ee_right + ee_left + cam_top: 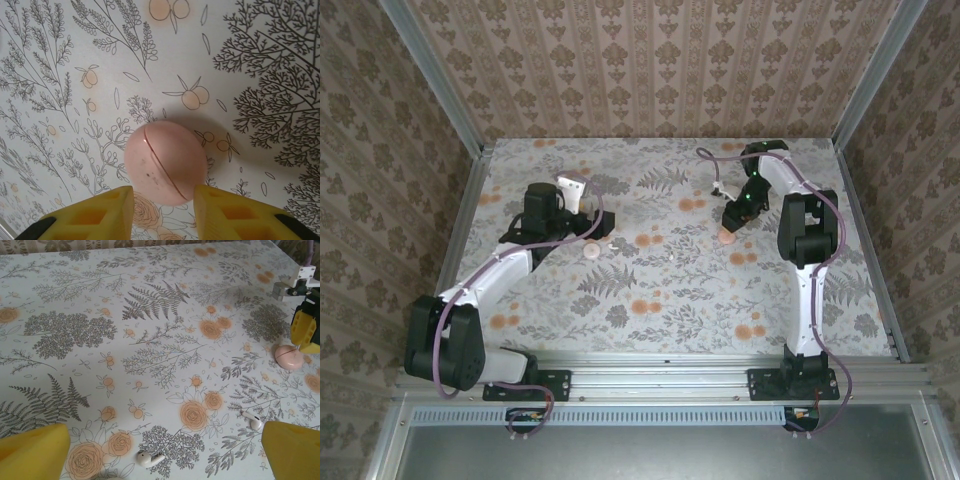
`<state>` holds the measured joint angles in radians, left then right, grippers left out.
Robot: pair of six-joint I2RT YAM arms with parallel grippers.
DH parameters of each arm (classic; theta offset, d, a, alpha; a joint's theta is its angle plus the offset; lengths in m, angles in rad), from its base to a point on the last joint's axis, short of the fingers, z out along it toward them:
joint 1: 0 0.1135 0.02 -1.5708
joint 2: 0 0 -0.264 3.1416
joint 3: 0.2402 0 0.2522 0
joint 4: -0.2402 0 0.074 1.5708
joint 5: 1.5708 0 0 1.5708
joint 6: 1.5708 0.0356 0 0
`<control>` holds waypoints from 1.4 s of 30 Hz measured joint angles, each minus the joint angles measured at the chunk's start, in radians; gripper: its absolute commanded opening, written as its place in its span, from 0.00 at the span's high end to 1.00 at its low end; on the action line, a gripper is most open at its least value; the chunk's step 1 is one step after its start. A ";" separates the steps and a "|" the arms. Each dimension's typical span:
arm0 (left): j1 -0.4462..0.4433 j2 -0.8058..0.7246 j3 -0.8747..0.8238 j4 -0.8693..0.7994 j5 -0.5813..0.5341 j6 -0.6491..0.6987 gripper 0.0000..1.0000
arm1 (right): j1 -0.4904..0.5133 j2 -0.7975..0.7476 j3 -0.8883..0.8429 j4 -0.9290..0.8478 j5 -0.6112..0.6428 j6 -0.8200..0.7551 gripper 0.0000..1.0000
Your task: Insert wireless bluetooth earbuds into charging case
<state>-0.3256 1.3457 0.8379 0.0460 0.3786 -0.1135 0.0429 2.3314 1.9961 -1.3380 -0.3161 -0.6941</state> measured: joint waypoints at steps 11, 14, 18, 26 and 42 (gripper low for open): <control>0.011 0.002 0.000 -0.005 0.003 0.001 0.04 | -0.006 -0.003 -0.005 0.045 0.010 0.018 0.61; 0.011 0.003 0.008 -0.033 0.004 0.001 0.04 | -0.006 -0.046 -0.066 0.120 -0.008 0.040 0.64; 0.001 0.006 0.050 -0.120 -0.013 0.000 0.05 | -0.006 -0.202 -0.233 0.283 -0.082 0.129 0.62; -0.030 0.021 0.224 -0.429 -0.124 -0.029 0.05 | 0.020 -0.539 -0.565 0.721 -0.261 0.439 0.62; -0.039 0.349 0.649 -1.033 -0.325 -0.154 0.18 | 0.243 -0.542 -0.669 0.933 -0.318 0.700 0.57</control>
<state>-0.3649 1.6951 1.4872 -0.9874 0.0540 -0.2676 0.2863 1.7889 1.3266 -0.4049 -0.6338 0.0055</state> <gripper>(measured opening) 0.823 0.428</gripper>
